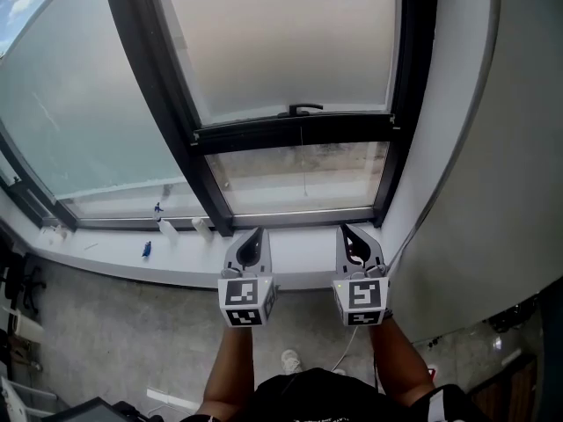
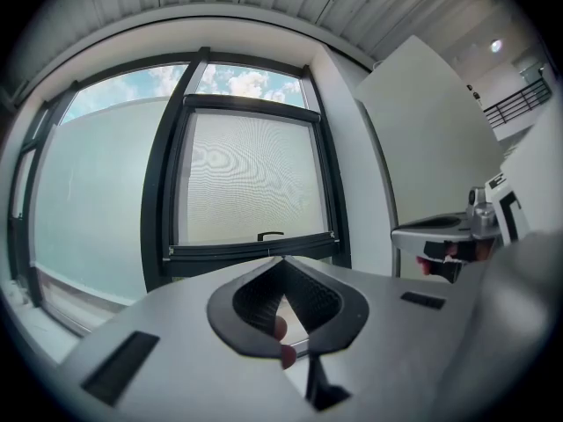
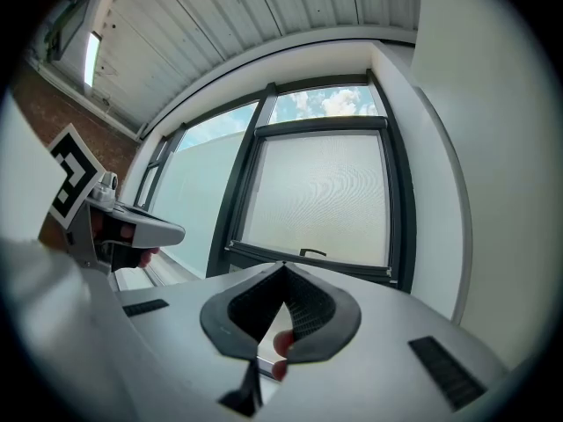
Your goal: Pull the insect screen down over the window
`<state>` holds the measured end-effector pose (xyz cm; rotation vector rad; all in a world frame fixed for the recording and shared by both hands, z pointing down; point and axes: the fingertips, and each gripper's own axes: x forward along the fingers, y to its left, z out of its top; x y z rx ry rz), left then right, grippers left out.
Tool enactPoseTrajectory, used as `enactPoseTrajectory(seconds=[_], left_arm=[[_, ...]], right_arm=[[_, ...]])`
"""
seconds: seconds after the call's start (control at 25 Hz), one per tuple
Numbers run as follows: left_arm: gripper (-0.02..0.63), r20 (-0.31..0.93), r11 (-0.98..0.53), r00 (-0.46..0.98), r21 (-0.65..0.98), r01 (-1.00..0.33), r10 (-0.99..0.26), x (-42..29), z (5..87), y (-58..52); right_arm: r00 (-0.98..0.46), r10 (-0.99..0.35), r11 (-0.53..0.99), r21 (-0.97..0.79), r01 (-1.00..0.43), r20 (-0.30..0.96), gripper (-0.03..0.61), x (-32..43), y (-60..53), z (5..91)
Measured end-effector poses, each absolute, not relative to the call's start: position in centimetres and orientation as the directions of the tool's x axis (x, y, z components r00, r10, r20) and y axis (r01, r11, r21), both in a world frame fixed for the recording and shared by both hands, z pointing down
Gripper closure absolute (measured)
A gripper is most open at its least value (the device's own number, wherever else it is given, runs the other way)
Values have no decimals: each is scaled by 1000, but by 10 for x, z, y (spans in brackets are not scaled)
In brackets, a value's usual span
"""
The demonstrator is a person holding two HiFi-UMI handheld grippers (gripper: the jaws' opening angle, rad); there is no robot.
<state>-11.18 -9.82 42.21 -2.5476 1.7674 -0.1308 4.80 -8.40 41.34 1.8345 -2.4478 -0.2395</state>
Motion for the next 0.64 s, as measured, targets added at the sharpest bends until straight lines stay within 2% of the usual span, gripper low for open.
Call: enactPoseTrajectory(seconds=[0.64], left_arm=[[611, 62, -315, 311, -76, -946, -948, -126, 430, -85]], right_arm=[[-316, -948, 307, 180, -935, -25, 575, 41, -76, 420]])
